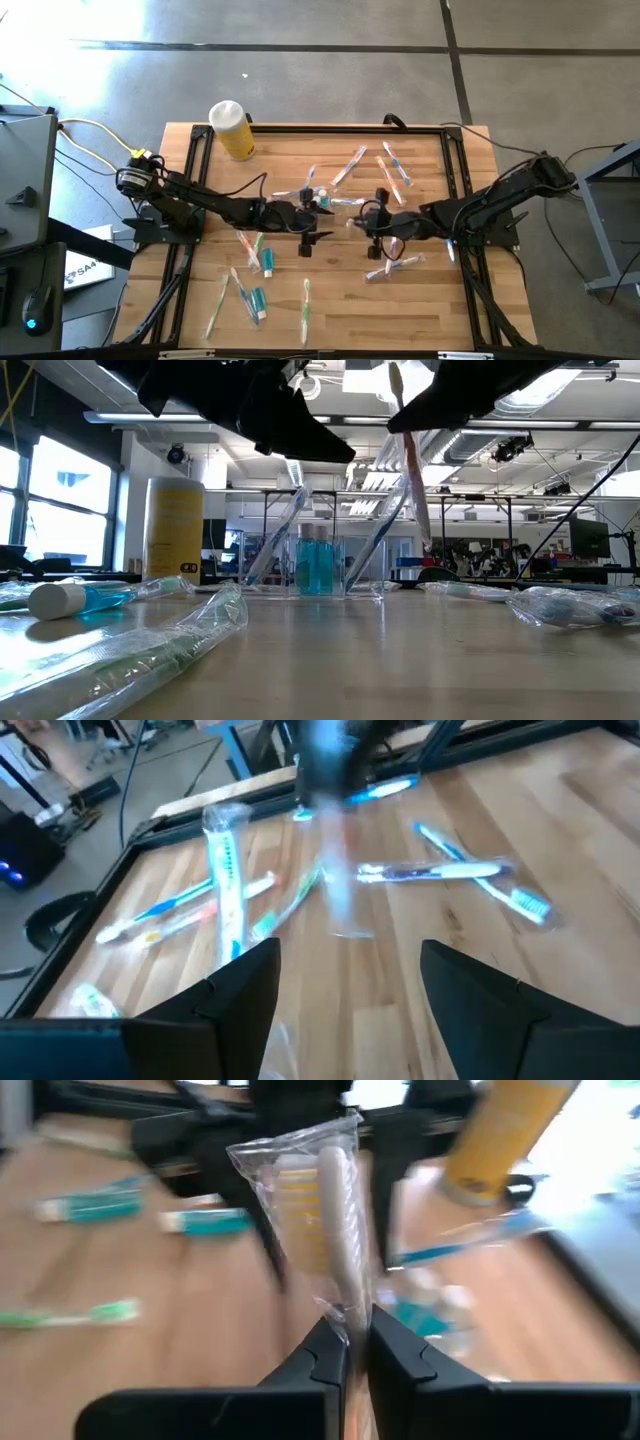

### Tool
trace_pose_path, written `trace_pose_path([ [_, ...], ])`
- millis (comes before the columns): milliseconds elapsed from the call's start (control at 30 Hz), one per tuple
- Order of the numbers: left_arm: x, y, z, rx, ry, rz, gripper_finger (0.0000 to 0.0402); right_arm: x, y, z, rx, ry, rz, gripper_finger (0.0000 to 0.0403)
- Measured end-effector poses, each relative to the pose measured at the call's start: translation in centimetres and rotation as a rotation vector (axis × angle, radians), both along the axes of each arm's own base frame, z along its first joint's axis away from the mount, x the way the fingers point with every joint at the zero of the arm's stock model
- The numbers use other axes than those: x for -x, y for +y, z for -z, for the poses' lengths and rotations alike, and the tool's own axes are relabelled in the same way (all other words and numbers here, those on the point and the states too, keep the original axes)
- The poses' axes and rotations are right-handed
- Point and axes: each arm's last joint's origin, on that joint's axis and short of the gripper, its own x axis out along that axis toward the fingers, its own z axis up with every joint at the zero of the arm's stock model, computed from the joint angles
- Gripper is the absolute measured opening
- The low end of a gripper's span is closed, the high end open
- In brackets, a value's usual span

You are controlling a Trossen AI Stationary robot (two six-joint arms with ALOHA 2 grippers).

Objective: Pick & Place toothbrushing station
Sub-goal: Put the bottom right orange toothbrush into the transparent organizer

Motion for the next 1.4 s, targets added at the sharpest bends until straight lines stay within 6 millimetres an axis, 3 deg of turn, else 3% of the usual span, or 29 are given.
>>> trace_pose_path([
  [267, 0.2, 0.0, 0.5, 0.023, 0.054, -0.008, 0.0237, -1.0, -3.0, -1.3, 0.11, -0.099, 0.118, 0.0013],
  [700, 0.4, 0.0, 1.0, 0.034, 0.103, -0.015, 0.0237, -2.3, -7.4, -1.3, 0.01, -0.168, 0.02, 0.0014],
  [1200, 0.4, 0.0, 1.1, 0.03, 0.119, -0.015, 0.0237, -5.0, -9.6, 2.9, -0.099, -0.124, 0.029, 0.0014],
  [1400, 0.5, 0.0, 1.2, 0.03, 0.124, -0.015, 0.0237, -4.9, -10.6, 3.1, -0.14, -0.142, 0.124, 0.0014],
])
